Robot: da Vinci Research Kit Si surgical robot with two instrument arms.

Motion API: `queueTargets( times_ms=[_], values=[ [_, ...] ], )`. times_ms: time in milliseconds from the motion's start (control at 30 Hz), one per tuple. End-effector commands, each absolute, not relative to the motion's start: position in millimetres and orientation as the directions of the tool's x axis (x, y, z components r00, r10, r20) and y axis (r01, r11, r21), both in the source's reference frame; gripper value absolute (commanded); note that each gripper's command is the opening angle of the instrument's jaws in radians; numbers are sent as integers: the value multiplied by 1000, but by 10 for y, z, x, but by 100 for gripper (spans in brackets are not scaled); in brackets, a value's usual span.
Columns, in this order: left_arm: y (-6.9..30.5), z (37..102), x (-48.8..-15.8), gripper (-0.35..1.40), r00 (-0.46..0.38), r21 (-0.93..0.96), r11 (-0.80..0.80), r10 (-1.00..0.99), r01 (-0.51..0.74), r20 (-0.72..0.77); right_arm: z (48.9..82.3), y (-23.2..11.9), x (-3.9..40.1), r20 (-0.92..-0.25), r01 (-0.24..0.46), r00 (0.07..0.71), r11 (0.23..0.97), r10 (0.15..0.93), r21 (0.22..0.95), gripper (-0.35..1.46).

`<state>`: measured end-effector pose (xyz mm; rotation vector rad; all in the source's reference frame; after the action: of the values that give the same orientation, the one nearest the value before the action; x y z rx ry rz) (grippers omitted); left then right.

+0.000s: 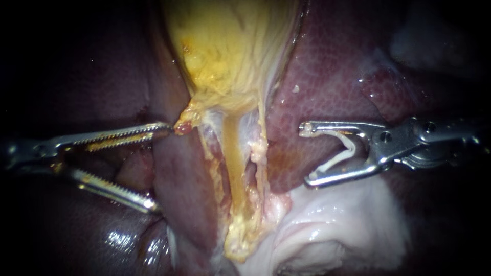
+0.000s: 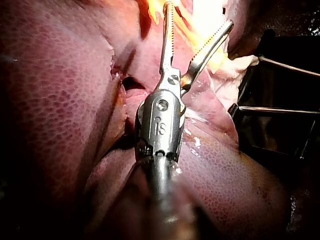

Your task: Grabbing gallbladder

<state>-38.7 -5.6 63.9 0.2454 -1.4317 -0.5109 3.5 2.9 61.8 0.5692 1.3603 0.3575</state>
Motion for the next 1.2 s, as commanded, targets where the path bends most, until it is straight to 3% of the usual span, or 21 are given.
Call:
queueTargets(
  times_ms=[33, 467, 733, 967, 1100, 1200],
  values=[
    [-55, 639, -387, 78, 57, 458, 867, -476, 194, 877, 617, 29, 35, -812, 83, 187, 814, 554, 575, 60],
    [-30, 672, -394, 69, 49, 494, 796, -542, 351, 839, 617, 29, 37, -812, 82, 187, 814, 554, 575, 60],
    [-20, 694, -406, 57, 29, 529, 757, -582, 384, 812, 617, 29, 38, -811, 82, 187, 814, 554, 575, 60],
    [-22, 709, -412, 21, 50, 556, 730, -622, 398, 781, 617, 29, 38, -811, 82, 187, 814, 554, 575, 60],
    [-26, 718, -412, -35, 83, 559, 719, -641, 412, 763, 616, 29, 39, -811, 82, 186, 814, 554, 575, 60],
    [-27, 721, -409, -35, 110, 552, 717, -646, 426, 755, 616, 29, 39, -811, 82, 186, 814, 554, 575, 60]
  ],
)
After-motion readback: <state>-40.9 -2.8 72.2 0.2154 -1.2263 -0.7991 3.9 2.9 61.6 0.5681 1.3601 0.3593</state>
